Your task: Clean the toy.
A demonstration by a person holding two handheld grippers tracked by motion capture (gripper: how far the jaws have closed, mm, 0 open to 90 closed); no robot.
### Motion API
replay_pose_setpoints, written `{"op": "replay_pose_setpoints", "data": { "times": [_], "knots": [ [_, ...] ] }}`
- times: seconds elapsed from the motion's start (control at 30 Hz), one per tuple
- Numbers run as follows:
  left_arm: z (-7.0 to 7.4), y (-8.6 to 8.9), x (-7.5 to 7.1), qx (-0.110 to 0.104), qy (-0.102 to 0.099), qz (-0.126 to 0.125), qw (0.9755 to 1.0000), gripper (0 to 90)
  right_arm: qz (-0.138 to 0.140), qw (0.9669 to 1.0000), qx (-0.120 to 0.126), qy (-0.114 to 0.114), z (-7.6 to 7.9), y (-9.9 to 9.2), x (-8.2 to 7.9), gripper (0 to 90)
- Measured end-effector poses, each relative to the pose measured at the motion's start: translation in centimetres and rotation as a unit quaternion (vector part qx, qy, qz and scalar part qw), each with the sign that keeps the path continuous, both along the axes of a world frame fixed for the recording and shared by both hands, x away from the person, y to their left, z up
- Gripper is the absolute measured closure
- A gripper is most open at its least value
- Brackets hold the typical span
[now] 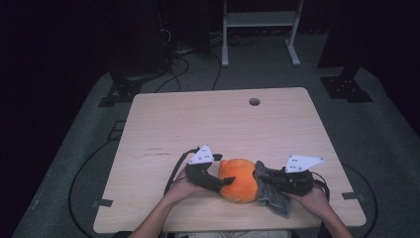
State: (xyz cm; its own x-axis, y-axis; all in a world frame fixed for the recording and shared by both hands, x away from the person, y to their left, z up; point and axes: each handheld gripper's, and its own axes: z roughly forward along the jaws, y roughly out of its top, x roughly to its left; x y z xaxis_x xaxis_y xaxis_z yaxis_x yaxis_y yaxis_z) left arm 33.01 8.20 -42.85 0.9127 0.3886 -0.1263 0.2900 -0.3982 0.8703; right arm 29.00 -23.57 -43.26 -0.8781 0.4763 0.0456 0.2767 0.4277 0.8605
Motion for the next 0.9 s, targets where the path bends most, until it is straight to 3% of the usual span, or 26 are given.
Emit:
{"op": "replay_pose_setpoints", "data": {
  "times": [0.13,0.17,0.2,0.23,0.27,0.3,0.33,0.37,0.4,0.5,0.6,0.73,0.9],
  "knots": [
    [-0.6,-0.6,0.4,0.008,0.04,-0.014,0.9991,7.6,0.003,1.0,-0.003,-0.003,0.0,-0.1,-0.2,78.8],
    [-0.7,-0.7,0.3,0.01,0.042,-0.021,0.9988,19.1,0.003,1.0,-0.003,-0.002,0.1,0.0,-0.2,78.8],
    [-0.7,-0.8,0.1,0.016,0.026,-0.017,0.9994,19.1,0.003,1.0,-0.003,-0.002,0.1,0.0,-0.2,78.8],
    [-0.4,-0.8,-0.2,0.019,0.001,-0.018,0.9997,28.3,0.003,1.0,-0.002,-0.001,0.2,0.0,-0.1,78.8],
    [0.2,-0.8,-0.7,0.007,-0.042,-0.015,0.999,40.4,0.003,1.0,0.0,-0.006,0.7,-0.1,-0.1,78.8],
    [0.2,-0.8,-0.7,0.007,-0.042,-0.015,0.999,42.9,0.003,1.0,0.0,-0.006,0.7,-0.1,-0.1,78.8],
    [0.5,-0.9,-0.9,-0.006,-0.061,-0.009,0.9981,44.1,-0.005,0.9997,-0.009,-0.023,1.4,-0.2,-0.3,78.8],
    [0.7,-1.1,-1.1,-0.006,-0.082,-0.007,0.9966,44.1,-0.005,0.9997,-0.009,-0.023,1.4,-0.2,-0.3,78.8],
    [0.7,-1.7,-1.3,0.014,-0.117,-0.01,0.993,44.1,-0.004,0.9996,0.009,-0.028,2.1,-0.3,-0.2,78.9],
    [0.5,-2.0,-1.4,0.015,-0.121,-0.024,0.9922,43.7,-0.002,0.9992,0.024,-0.032,2.4,0.0,0.1,78.9],
    [0.4,-1.9,-1.6,0.034,-0.129,-0.031,0.9906,42.6,-0.002,0.9996,0.014,-0.026,1.9,0.9,0.7,78.9],
    [-0.3,-0.9,-1.5,0.034,-0.111,-0.031,0.9928,42.9,-0.003,0.9999,0.005,-0.009,1.1,0.8,0.7,79.0],
    [-0.3,-1.0,-1.4,0.034,-0.109,-0.031,0.9929,41.2,-0.018,0.9997,-0.011,0.014,0.1,-0.5,0.8,79.1]
  ]
}}
